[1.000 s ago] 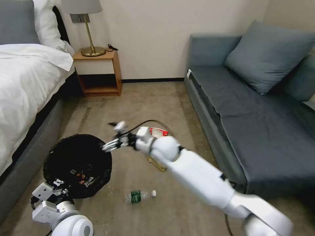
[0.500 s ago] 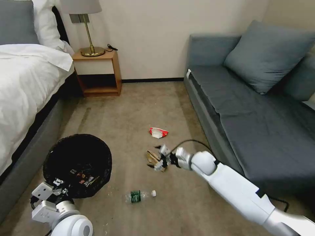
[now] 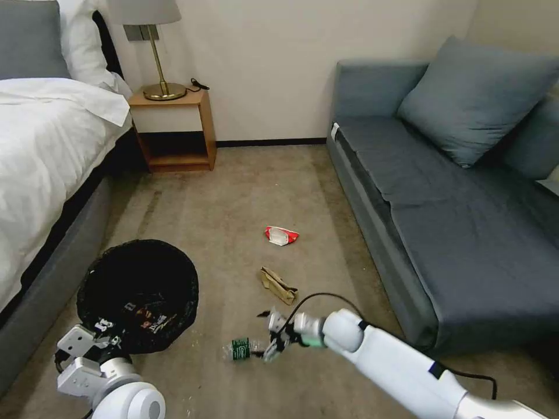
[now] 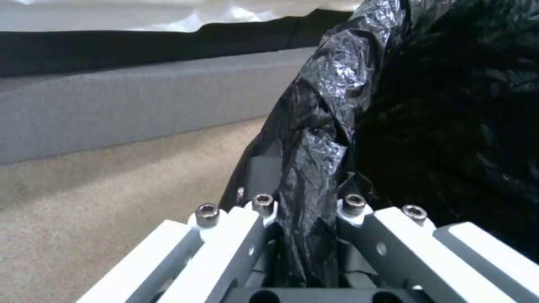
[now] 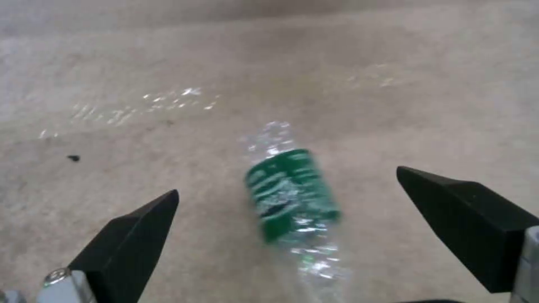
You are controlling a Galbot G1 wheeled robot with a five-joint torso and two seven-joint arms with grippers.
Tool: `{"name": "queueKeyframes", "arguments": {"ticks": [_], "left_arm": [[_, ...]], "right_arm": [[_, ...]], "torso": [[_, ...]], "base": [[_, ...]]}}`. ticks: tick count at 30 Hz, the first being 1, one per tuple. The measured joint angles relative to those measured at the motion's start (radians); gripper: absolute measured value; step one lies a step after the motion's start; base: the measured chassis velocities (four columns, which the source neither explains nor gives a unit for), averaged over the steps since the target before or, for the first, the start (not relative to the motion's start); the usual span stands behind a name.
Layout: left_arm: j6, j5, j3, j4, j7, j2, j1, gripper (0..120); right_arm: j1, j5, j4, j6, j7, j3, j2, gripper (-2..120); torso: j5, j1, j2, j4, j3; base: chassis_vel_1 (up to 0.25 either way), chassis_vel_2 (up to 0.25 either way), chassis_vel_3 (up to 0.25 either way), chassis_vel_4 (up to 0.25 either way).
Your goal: Pick up the trash bin, then pick up the garbage on the floor and place it into the trash bin.
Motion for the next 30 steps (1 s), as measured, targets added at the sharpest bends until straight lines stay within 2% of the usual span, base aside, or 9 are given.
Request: {"name": "queueKeyframes", "arguments": {"ticks": [6,12,23,30], "left_arm": [[0.000,0.000,-0.001,-0.003,0.000,0.000,0.002,0],[0.000,0.001,0.000,-0.006,0.000,-0.004,0.005,0],[0.000,0.002,0.001,-0.004,0.000,-0.007,0.005,0],[-0.001,0.002,-0.002,-0.007,-0.001,-0.005,0.009,0]], "right_arm": [[0.016,-0.034,-0.106,0.046,0.003,-0.019,0.052,100],[0.044,-0.098,-0.281,0.132,0.008,0.007,0.127,100],[0.059,-0.105,-0.350,0.161,0.008,0.013,0.166,100],[0.056,-0.150,-0.406,0.186,0.008,0.024,0.191,100]], "torso": [[0.0000,0.000,0.000,0.0000,0.000],[-0.0002,0.000,0.000,-0.0001,0.000],[-0.0001,0.000,0.000,-0.0001,0.000],[-0.0001,0.000,0.000,-0.0001,0.000]], "base": [[0.000,0.000,0.000,0.000],[0.000,0.000,0.000,0.000],[0.000,0.000,0.000,0.000],[0.000,0.000,0.000,0.000]]}}
